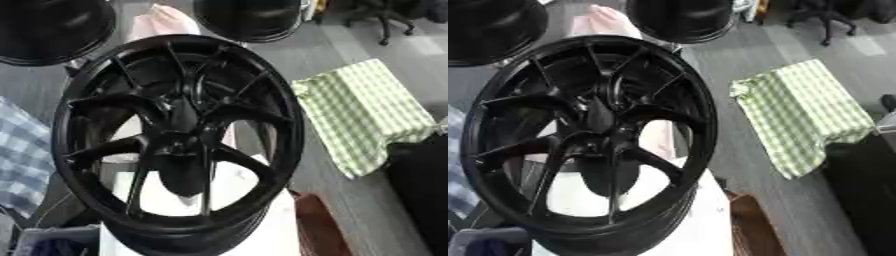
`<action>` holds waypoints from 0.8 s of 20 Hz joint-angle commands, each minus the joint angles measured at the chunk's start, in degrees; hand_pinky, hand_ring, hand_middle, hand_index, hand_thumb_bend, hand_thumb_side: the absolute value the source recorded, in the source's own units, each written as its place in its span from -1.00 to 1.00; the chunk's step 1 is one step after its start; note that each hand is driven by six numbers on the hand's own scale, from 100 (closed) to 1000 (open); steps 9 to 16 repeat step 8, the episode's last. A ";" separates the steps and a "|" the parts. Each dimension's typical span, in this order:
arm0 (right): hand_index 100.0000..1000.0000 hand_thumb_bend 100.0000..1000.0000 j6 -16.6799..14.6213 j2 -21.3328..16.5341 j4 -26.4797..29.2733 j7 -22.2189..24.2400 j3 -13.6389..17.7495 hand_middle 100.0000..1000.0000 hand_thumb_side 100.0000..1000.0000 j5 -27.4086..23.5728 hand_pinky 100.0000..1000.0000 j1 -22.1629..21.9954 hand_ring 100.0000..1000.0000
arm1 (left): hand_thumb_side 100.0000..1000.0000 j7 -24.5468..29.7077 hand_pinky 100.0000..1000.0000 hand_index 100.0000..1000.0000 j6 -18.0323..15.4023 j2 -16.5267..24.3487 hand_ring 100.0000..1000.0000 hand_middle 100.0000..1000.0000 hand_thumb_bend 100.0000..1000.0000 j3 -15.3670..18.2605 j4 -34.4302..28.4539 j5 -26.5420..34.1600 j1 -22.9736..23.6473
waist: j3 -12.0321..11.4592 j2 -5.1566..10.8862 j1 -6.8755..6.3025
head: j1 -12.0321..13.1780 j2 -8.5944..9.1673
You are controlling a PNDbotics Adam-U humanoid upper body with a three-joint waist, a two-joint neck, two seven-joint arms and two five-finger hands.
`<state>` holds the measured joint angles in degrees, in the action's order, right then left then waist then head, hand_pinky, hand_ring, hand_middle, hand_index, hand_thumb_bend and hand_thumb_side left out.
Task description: Pull the pin out of the wheel hub.
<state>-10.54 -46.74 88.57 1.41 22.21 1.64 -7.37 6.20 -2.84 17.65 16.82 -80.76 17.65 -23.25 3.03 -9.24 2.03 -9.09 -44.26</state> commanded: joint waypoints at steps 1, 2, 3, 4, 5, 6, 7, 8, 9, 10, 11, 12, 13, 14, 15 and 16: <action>0.83 -0.46 -0.38 -2.62 2.09 -2.68 1.57 0.55 -0.10 -4.72 0.41 0.80 0.48 | 0.41 0.20 0.47 0.43 -0.33 1.66 0.41 0.03 -0.93 0.34 -0.92 0.03 -0.93 | 0.04 0.65 0.05 | -0.04 0.14; 0.83 -0.47 -0.64 -2.41 2.50 -3.24 1.69 0.53 -0.12 -6.42 0.40 0.96 0.47 | 0.41 0.22 0.48 0.43 -0.33 1.62 0.41 0.04 -0.93 0.32 -0.98 0.03 -0.94 | 0.01 0.64 0.04 | 0.05 0.14; 0.82 -0.49 -0.87 -1.95 2.85 -3.63 1.76 0.50 -0.16 -8.06 0.39 1.08 0.46 | 0.41 0.25 0.48 0.43 -0.33 1.56 0.41 0.04 -0.93 0.30 -1.02 0.03 -0.95 | -0.04 0.63 0.01 | 0.20 0.14; 0.80 -0.49 -1.06 -1.16 3.09 -3.71 1.72 0.48 -0.19 -9.61 0.38 1.19 0.44 | 0.41 0.27 0.48 0.43 -0.31 1.48 0.41 0.04 -0.93 0.28 -1.05 0.03 -0.96 | -0.12 0.62 -0.04 | 0.39 0.14; 0.79 -0.49 -1.17 -0.09 3.16 -3.45 1.56 0.46 -0.22 -10.99 0.37 1.30 0.43 | 0.41 0.30 0.48 0.43 -0.28 1.38 0.41 0.04 -0.93 0.23 -1.06 0.03 -0.99 | -0.21 0.61 -0.10 | 0.55 0.14; 0.78 -0.46 -1.02 1.28 2.92 -2.91 1.40 0.43 -0.26 -12.07 0.36 1.44 0.42 | 0.41 0.35 0.48 0.43 -0.26 1.26 0.41 0.04 -0.93 0.16 -1.06 0.01 -1.04 | -0.34 0.59 -0.20 | 0.76 0.14; 0.76 -0.41 -0.59 2.88 2.47 -2.23 1.31 0.40 -0.31 -12.77 0.34 1.67 0.40 | 0.40 0.40 0.48 0.43 -0.26 1.12 0.41 0.04 -0.94 0.09 -1.08 -0.03 -1.10 | -0.48 0.57 -0.32 | 1.01 0.14; 0.75 -0.38 -0.07 4.69 1.88 -1.52 1.28 0.39 -0.34 -13.23 0.34 2.01 0.39 | 0.40 0.47 0.48 0.43 -0.32 0.97 0.41 0.04 -0.95 0.04 -1.13 -0.14 -1.16 | -0.62 0.56 -0.46 | 1.23 0.14; 0.75 -0.38 -0.07 4.69 1.88 -1.52 1.28 0.39 -0.34 -13.23 0.34 2.01 0.39 | 0.40 0.47 0.48 0.43 -0.32 0.97 0.41 0.04 -0.95 0.04 -1.13 -0.14 -1.16 | -0.62 0.56 -0.46 | 1.23 0.14; 0.75 -0.38 -0.07 4.69 1.88 -1.52 1.28 0.39 -0.34 -13.23 0.34 2.01 0.39 | 0.40 0.47 0.48 0.43 -0.32 0.97 0.41 0.04 -0.95 0.04 -1.13 -0.14 -1.16 | -0.62 0.56 -0.46 | 1.23 0.14; 0.75 -0.38 -0.07 4.69 1.88 -1.52 1.28 0.39 -0.34 -13.23 0.34 2.01 0.39 | 0.40 0.47 0.48 0.43 -0.32 0.97 0.41 0.04 -0.95 0.04 -1.13 -0.14 -1.16 | -0.62 0.56 -0.46 | 1.23 0.14; 0.75 -0.38 -0.07 4.69 1.88 -1.52 1.28 0.39 -0.34 -13.23 0.34 2.01 0.39 | 0.40 0.47 0.48 0.43 -0.32 0.97 0.41 0.04 -0.95 0.04 -1.13 -0.14 -1.16 | -0.62 0.56 -0.46 | 1.23 0.14; 0.75 -0.38 -0.07 4.69 1.88 -1.52 1.28 0.39 -0.34 -13.23 0.34 2.01 0.39 | 0.40 0.47 0.48 0.43 -0.32 0.97 0.41 0.04 -0.95 0.04 -1.13 -0.14 -1.16 | -0.62 0.56 -0.46 | 1.23 0.14; 0.75 -0.38 -0.07 4.69 1.88 -1.52 1.28 0.39 -0.34 -13.23 0.34 2.01 0.39 | 0.40 0.47 0.48 0.43 -0.32 0.97 0.41 0.04 -0.95 0.04 -1.13 -0.14 -1.16 | -0.62 0.56 -0.46 | 1.23 0.14; 0.75 -0.38 -0.07 4.69 1.88 -1.52 1.28 0.39 -0.34 -13.23 0.34 2.01 0.39 | 0.40 0.47 0.48 0.43 -0.32 0.97 0.41 0.04 -0.95 0.04 -1.13 -0.14 -1.16 | -0.62 0.56 -0.46 | 1.23 0.14; 0.75 -0.38 -0.07 4.69 1.88 -1.52 1.28 0.39 -0.34 -13.23 0.34 2.01 0.39 | 0.40 0.47 0.48 0.43 -0.32 0.97 0.41 0.04 -0.95 0.04 -1.13 -0.14 -1.16 | -0.62 0.56 -0.46 | 1.23 0.14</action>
